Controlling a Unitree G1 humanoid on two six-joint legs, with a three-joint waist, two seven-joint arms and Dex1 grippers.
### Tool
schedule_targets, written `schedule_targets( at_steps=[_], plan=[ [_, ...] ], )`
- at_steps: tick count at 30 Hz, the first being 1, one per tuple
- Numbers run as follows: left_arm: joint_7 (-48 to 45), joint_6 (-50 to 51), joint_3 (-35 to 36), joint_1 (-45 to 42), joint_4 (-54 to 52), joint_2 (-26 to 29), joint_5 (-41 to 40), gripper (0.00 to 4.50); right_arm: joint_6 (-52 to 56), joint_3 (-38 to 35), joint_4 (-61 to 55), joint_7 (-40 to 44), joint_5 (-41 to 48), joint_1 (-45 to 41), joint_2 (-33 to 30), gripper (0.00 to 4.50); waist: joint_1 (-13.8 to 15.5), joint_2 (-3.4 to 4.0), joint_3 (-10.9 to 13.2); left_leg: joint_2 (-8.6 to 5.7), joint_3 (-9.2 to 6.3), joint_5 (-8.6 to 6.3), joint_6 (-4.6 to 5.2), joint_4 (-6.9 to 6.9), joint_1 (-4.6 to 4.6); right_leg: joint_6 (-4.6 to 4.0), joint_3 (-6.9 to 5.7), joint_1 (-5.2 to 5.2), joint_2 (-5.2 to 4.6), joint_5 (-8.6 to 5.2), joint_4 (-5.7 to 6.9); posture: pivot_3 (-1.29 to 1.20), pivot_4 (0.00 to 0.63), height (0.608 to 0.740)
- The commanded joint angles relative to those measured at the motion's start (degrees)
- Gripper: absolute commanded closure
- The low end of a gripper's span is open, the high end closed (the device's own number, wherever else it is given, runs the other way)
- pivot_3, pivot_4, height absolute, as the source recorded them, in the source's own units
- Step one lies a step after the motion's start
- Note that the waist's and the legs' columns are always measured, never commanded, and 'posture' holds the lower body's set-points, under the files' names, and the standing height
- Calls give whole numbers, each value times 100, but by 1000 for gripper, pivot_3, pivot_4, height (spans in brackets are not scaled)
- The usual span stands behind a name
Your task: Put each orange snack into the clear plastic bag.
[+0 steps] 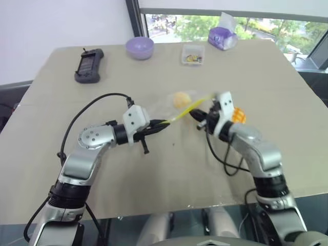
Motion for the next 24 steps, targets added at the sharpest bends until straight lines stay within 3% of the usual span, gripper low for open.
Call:
schedule_targets(
  at_steps=[1,24],
  plan=[
    [34,-39,47,-67,-153,23,-19,4500,148,-81,-660,8,157,38,-172,4481,-64,1,1,1,3,0,0,0,1,0,3,-1,1,0,1,0,150,740],
    [15,-138,30,-113,-64,21,47,4500,19,-167,-733,-201,237,-393,-55,4481,-31,1,0,7,11,2,-4,1,11,-2,11,-2,6,2,18,0,150,740]
  ],
)
